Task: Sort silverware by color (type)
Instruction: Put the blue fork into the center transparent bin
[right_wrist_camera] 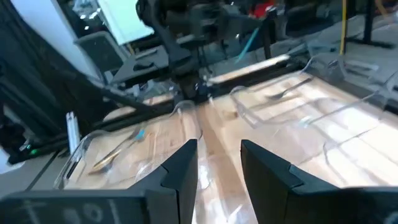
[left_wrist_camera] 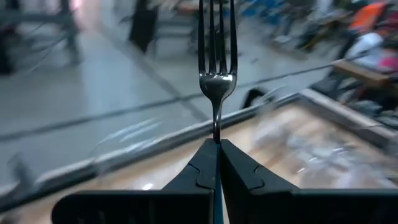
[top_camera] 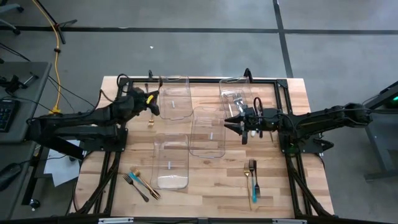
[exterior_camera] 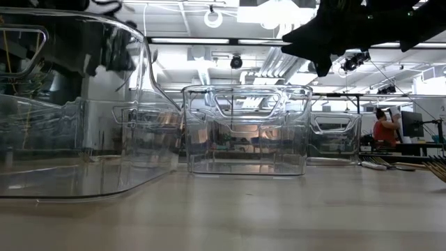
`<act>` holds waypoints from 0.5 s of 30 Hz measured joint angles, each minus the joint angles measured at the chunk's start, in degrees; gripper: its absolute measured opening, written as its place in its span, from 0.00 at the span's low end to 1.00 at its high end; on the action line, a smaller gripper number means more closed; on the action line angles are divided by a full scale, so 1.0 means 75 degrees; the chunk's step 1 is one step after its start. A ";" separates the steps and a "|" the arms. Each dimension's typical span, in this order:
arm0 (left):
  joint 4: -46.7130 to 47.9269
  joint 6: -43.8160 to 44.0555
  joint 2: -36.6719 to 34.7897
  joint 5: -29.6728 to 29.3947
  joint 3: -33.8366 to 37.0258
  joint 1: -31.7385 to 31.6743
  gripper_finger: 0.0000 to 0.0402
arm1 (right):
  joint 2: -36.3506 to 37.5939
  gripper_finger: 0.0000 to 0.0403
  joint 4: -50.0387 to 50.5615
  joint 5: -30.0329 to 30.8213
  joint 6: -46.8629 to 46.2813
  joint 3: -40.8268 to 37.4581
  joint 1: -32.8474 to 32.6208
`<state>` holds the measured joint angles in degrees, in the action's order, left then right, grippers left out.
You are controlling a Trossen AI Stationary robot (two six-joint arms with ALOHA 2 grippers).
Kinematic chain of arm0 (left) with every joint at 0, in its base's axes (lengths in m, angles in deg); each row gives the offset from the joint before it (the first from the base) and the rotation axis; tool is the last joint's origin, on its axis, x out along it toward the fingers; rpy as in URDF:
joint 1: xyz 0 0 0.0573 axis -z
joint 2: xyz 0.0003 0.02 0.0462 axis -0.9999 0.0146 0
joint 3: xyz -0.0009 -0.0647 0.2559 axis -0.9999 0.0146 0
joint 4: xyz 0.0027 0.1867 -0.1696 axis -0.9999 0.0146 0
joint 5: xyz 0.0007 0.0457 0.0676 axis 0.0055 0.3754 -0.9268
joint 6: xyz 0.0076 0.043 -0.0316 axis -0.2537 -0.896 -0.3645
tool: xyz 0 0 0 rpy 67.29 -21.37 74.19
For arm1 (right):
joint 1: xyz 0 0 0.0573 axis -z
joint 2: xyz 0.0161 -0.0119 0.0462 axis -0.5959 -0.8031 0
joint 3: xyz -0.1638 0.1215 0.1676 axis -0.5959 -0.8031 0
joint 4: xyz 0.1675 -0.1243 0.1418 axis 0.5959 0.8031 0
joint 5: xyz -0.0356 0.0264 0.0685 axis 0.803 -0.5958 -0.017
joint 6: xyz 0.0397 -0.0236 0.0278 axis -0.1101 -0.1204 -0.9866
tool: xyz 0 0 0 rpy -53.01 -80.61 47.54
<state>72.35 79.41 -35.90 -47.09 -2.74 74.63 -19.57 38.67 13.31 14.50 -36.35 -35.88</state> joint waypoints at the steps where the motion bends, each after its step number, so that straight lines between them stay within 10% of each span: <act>1: -0.0355 -0.0196 0.0061 0.0068 0.0000 0.0129 0.00 | 0.0001 0.29 -0.0107 0.0005 0.0005 0.0000 0.0000; 15: -0.3773 -0.1987 0.2059 0.2171 -0.0003 0.0927 0.00 | -0.1038 0.29 -0.2908 0.0002 0.1015 0.0009 0.0003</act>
<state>44.05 64.50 -20.45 -30.81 -2.76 81.58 -27.35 16.86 13.33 22.11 -36.29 -35.86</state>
